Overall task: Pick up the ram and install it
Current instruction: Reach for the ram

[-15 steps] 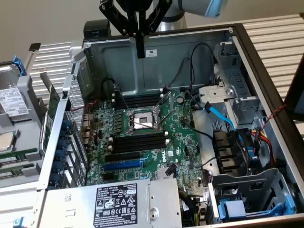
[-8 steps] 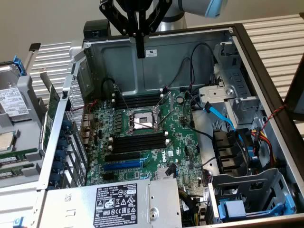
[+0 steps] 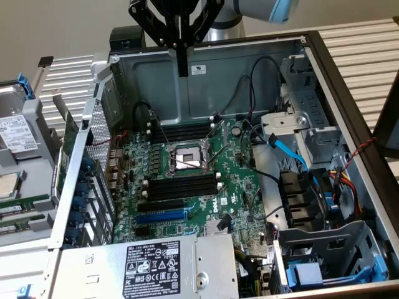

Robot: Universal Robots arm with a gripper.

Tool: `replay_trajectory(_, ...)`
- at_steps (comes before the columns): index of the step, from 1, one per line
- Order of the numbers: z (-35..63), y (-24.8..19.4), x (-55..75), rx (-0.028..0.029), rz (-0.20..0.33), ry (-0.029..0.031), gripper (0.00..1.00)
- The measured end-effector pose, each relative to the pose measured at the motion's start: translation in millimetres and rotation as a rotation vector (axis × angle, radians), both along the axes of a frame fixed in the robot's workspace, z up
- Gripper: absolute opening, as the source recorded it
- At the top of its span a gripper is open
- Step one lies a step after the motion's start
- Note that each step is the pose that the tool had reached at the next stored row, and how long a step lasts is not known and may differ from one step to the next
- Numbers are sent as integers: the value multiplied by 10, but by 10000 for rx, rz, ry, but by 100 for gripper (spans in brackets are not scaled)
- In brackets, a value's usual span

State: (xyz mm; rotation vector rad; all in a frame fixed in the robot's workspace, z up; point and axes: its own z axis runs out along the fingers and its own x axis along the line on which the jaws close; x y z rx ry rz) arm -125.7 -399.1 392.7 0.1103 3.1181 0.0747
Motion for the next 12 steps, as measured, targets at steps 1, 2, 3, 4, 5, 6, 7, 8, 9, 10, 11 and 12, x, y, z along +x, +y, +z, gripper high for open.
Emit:
replay_trajectory(1,-1,-2,-27,2,0,-1,10)
replay_trajectory(2,-1,-6,-58,1,0,-1,10)
replay_trajectory(3,-1,-10,-93,2,0,-1,10)
replay_trajectory(4,-1,-16,-130,2,-1,-1,10)
replay_trajectory(5,-1,-22,-167,3,-1,-2,10)
replay_trajectory(6,-1,-30,-207,2,0,-2,10)
replay_trajectory(7,-1,-40,-247,2,-1,-3,10)
replay_trajectory(8,-1,-52,-288,1,0,-2,10)
replay_trajectory(9,-1,-63,-329,1,-1,-2,10)
replay_trajectory(10,-1,-75,-372,2,-1,-3,10)
replay_trajectory(11,-2,-86,-417,3,0,-2,10)
replay_trajectory(12,-3,-99,-463,2,0,-3,10)
